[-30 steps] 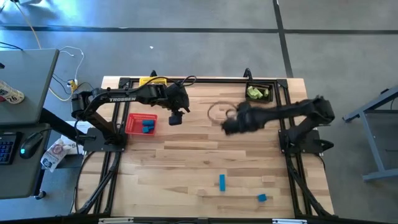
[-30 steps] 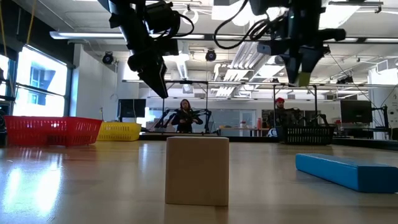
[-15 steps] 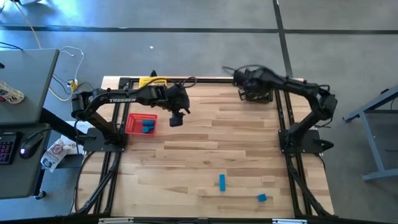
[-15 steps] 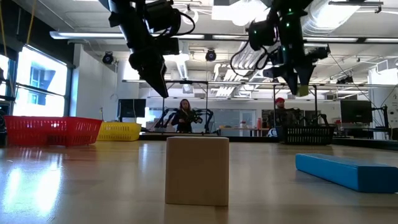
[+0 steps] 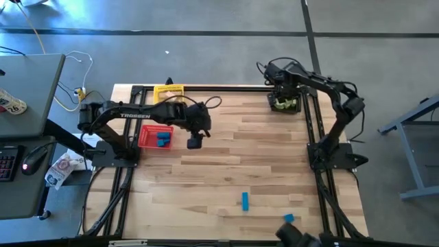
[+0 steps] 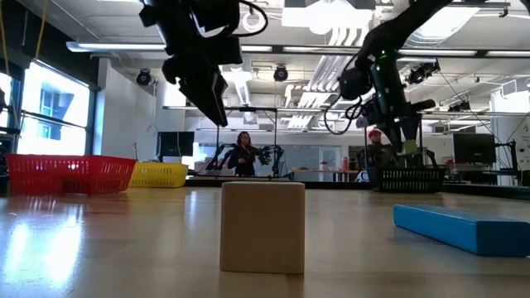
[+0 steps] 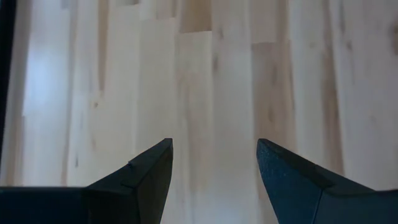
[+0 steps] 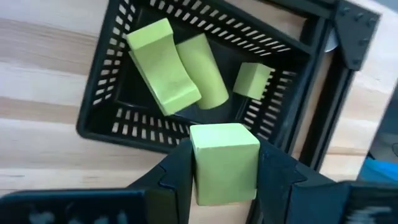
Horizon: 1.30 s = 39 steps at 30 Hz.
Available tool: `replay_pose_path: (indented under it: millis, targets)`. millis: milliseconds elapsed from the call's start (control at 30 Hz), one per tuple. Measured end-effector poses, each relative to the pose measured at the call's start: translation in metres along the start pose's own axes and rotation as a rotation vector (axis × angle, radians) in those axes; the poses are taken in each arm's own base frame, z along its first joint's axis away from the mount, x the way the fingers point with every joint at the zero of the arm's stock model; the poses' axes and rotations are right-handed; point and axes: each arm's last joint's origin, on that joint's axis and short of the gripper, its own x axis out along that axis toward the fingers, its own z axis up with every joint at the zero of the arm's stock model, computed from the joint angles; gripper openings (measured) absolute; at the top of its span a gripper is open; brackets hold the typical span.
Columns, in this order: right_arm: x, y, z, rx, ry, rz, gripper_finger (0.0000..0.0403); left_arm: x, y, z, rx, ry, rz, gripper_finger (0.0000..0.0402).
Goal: Sort & place blocks by color
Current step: Put the green block into the black bin, then put the blue block into the red bin
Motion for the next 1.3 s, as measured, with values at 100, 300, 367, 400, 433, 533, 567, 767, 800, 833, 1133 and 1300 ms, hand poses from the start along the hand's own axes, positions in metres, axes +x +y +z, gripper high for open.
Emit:
replay_pose_path:
  millis: [100, 300, 367, 400, 433, 533, 567, 767, 800, 833, 1133, 1300]
  targets:
    - [0.011, 0.000, 0.007, -0.001, 0.031, 0.000, 0.0112, -0.001, -0.010, 0.003, 0.029, -0.006, -0.016, 0.0218]
    - [0.028, 0.000, 0.014, -0.004, 0.072, -0.032, 0.0153, -0.002, -0.032, 0.007, 0.055, -0.016, -0.050, 0.0218]
    - [0.029, 0.000, 0.015, -0.005, 0.062, -0.054, 0.0162, -0.003, -0.039, 0.008, 0.065, -0.019, -0.061, 0.0218]
    - [0.029, 0.000, 0.015, -0.006, 0.053, -0.069, 0.0166, -0.003, -0.043, 0.009, 0.072, -0.020, -0.066, 0.0218]
    - [0.028, -0.001, 0.015, -0.006, 0.046, -0.079, 0.0168, -0.003, -0.046, 0.009, 0.079, -0.022, -0.071, 0.0218]
    - [0.027, -0.001, 0.015, -0.008, 0.034, -0.096, 0.0174, -0.005, -0.056, 0.010, 0.070, -0.024, -0.087, 0.0218]
    - [0.027, -0.002, 0.015, -0.013, 0.035, -0.098, 0.0174, -0.005, -0.060, 0.011, 0.063, -0.025, -0.092, 0.0218]
    - [0.026, 0.001, 0.011, -0.048, 0.062, -0.091, 0.0175, -0.008, -0.081, 0.011, 0.003, -0.022, -0.127, 0.0218]
    - [0.025, 0.002, 0.010, -0.056, 0.064, -0.094, 0.0175, -0.009, -0.085, 0.012, -0.008, -0.022, -0.133, 0.0218]
    - [0.024, 0.004, 0.009, -0.064, 0.063, -0.095, 0.0175, -0.009, -0.089, 0.012, -0.019, -0.022, -0.139, 0.0218]
    - [-0.014, 0.020, -0.018, -0.101, -0.073, -0.061, 0.0176, -0.017, -0.124, 0.011, -0.016, -0.031, -0.195, 0.0218]
    - [-0.045, 0.031, -0.046, -0.096, -0.161, 0.027, 0.0176, -0.021, -0.143, 0.008, 0.099, -0.043, -0.225, 0.0218]
